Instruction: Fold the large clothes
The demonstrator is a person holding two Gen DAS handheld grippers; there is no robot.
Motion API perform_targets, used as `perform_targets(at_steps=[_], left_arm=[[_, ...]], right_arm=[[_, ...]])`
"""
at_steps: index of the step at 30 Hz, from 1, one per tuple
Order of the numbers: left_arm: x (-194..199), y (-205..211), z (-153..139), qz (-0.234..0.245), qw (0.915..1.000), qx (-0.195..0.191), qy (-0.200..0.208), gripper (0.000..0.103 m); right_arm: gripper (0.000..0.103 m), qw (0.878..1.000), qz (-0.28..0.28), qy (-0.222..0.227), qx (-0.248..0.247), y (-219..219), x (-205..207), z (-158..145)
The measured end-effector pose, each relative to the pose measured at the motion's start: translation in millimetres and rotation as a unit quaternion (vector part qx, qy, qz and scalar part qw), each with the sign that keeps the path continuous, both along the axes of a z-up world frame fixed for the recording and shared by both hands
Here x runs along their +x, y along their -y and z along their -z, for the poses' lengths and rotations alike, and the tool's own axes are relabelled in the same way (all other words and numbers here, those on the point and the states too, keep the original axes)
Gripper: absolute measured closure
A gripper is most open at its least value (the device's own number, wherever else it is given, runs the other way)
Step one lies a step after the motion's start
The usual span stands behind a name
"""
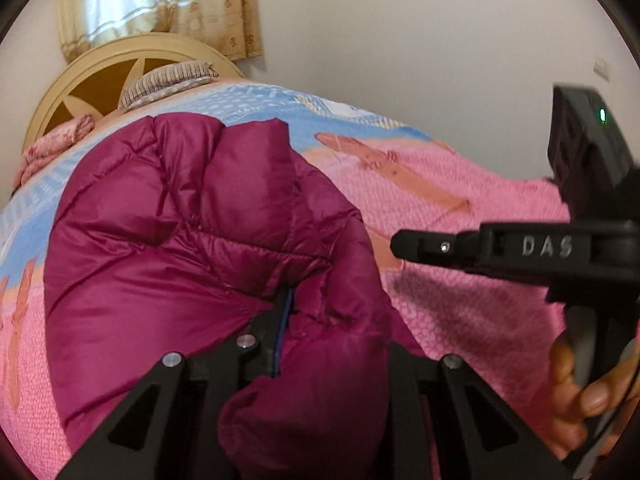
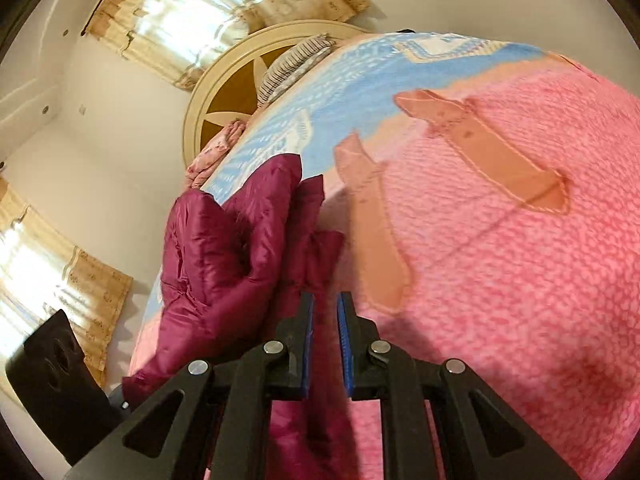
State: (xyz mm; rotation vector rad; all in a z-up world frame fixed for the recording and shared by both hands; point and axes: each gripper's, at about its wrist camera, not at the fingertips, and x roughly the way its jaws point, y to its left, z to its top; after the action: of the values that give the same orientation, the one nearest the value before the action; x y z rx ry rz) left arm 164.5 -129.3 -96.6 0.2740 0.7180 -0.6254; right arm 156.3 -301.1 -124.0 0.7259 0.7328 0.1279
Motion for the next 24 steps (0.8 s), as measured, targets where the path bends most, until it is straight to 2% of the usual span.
perform_targets(at_steps=[6,8,9,10,11,14,17,18,19,21,24], left_arm=[[-20,3,17,0.009,0.9994,0.004,0.032,0.081],[-25,1,16,0.008,0.9995,-0.004,0.03,0.081],[-24,-1,15,0.006,0.9996,-0.01,0.026,0.081],[-22,-3,15,0.006,0.9996,-0.014,0.024,0.081],[-22,-2,15,0.007,0.9996,-0.016,0.024,0.08],[-25,-5,13,0.007,0.9995,-0.023,0.02,0.079],[-26,-12,11,0.001,0.9991,-0.04,0.011,0.076],[-29,-15,8,-0.001,0.9989,-0.045,0.008,0.074],[-32,-20,3,0.0,0.9988,-0.049,0.004,0.072],[-36,-31,-6,0.013,0.9984,-0.055,-0.003,0.062],[-52,-64,-26,0.037,0.9959,-0.082,-0.011,0.058]], right_arm=[[0.09,0.999,-0.014,0.027,0.018,7,-5,-17],[0.075,0.998,-0.036,0.038,0.025,7,5,-26],[0.047,0.998,-0.047,0.039,0.027,5,12,-31],[0.025,0.998,-0.05,0.042,0.026,3,16,-35],[0.022,0.997,-0.052,0.047,0.026,2,20,-37],[0.022,0.996,-0.078,0.029,0.014,-8,46,-37],[0.026,0.992,-0.121,0.002,-0.029,-27,79,-28],[0.051,0.99,-0.134,-0.002,-0.042,-33,85,-26],[0.072,0.988,-0.145,-0.016,-0.054,-41,92,-22],[0.075,0.985,-0.151,-0.033,-0.078,-49,99,-19],[0.08,0.977,-0.164,-0.025,-0.138,-65,100,-24]])
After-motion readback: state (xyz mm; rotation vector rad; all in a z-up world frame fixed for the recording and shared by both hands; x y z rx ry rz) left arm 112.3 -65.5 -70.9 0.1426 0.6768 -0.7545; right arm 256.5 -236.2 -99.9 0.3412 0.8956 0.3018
